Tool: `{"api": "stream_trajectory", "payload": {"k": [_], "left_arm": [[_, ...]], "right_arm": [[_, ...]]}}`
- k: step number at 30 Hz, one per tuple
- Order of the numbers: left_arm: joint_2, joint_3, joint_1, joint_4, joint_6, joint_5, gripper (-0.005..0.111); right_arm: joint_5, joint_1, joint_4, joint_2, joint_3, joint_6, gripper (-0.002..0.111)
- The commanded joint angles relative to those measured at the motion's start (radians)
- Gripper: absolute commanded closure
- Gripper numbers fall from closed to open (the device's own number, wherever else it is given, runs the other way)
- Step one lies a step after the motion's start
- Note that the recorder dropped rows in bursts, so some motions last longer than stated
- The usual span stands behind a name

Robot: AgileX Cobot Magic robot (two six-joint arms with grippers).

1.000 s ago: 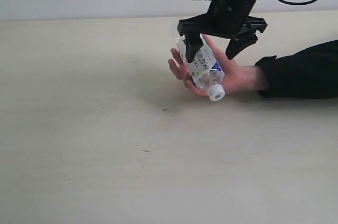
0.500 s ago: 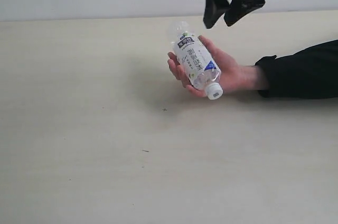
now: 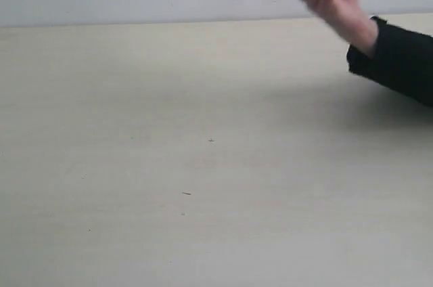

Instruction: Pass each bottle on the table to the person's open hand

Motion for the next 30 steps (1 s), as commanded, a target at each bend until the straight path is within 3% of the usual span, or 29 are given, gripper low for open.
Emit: {"api": "stream_trajectory", "payload": {"k": [1,8,14,21,30], "left_arm": [[-0.005,0.003,0.003,0.003,-0.003,-0.007,0.104],[-0.005,0.003,0.003,0.003,-0.003,-0.007,0.104],[-0.005,0.003,0.003,0.003,-0.003,-0.007,0.104],[-0.005,0.003,0.003,0.003,-0.003,-0.007,0.104],[-0.005,0.003,0.003,0.003,-0.003,-0.007,0.104]], "right_arm": [[-0.017,0.002,-0.052,-0.305,0.146,0.031,0.108],[-0.083,0.002,-0.232,-0.619,0.294,0.103,0.108],[-0.324,0.002,-0.332,-0.687,0.431,0.345,0.108],[-0.650,0.002,-0.408,-0.687,0.620,0.361,0.108],[-0.637,0.002,-0.405,-0.687,0.703,0.363,0.108]]}}
